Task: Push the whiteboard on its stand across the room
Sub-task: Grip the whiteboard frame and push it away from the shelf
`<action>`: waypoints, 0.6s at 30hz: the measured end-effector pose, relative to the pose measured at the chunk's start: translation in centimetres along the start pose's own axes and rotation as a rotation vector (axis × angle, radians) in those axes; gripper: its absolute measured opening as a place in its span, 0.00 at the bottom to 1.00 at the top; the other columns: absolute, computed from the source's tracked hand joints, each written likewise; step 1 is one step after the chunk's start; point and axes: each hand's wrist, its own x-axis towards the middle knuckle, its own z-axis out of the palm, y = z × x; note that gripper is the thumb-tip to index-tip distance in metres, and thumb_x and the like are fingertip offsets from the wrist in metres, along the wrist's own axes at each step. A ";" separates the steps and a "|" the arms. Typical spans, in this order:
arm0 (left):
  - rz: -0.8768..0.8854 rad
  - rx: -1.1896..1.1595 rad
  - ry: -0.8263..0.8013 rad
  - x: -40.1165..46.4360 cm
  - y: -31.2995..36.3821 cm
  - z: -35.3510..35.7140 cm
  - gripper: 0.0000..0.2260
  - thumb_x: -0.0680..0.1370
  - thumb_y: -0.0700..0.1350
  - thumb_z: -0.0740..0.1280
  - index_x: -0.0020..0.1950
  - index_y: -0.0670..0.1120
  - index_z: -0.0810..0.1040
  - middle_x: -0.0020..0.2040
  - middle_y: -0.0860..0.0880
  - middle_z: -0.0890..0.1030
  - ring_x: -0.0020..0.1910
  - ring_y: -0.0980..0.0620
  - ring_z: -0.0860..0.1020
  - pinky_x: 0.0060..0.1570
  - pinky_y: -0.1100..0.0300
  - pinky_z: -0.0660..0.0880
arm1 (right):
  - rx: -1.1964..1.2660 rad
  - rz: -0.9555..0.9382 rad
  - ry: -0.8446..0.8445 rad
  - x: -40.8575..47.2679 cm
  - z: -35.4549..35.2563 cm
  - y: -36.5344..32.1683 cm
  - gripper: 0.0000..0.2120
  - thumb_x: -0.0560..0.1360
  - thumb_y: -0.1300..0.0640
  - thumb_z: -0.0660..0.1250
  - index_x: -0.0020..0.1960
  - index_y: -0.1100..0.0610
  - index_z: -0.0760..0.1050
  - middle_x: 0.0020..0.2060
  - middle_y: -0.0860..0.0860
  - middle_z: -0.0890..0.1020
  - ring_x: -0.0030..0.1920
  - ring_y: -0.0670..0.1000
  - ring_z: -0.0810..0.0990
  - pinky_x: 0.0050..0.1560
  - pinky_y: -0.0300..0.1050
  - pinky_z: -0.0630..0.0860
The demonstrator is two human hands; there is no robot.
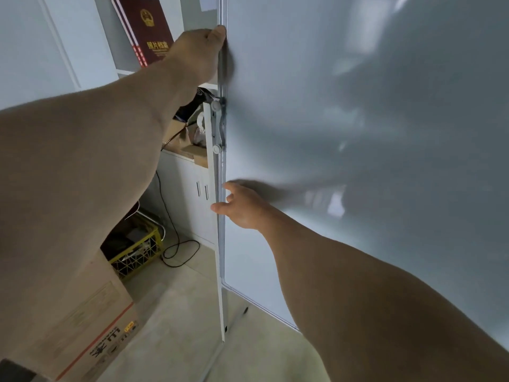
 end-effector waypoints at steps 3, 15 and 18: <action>-0.054 -0.010 -0.018 1.1 0.5 1.0 0.17 0.83 0.58 0.51 0.49 0.48 0.73 0.37 0.52 0.75 0.34 0.54 0.75 0.32 0.63 0.71 | -0.011 0.013 0.009 1.0 -0.8 0.6 0.36 0.75 0.46 0.67 0.77 0.54 0.57 0.73 0.56 0.69 0.69 0.55 0.72 0.59 0.43 0.69; -0.134 -0.419 -0.056 4.5 1.3 5.8 0.12 0.83 0.43 0.60 0.40 0.50 0.74 0.38 0.47 0.77 0.29 0.54 0.78 0.48 0.51 0.83 | -0.091 0.048 0.054 2.6 -4.0 3.9 0.34 0.75 0.43 0.64 0.76 0.54 0.58 0.74 0.56 0.68 0.73 0.57 0.66 0.68 0.48 0.67; -0.117 -0.419 -0.066 4.8 1.6 6.8 0.09 0.83 0.41 0.59 0.47 0.49 0.77 0.45 0.45 0.78 0.40 0.49 0.79 0.47 0.55 0.83 | -0.095 0.064 0.062 2.4 -5.0 4.7 0.33 0.76 0.43 0.63 0.76 0.54 0.59 0.73 0.55 0.70 0.74 0.56 0.65 0.69 0.49 0.66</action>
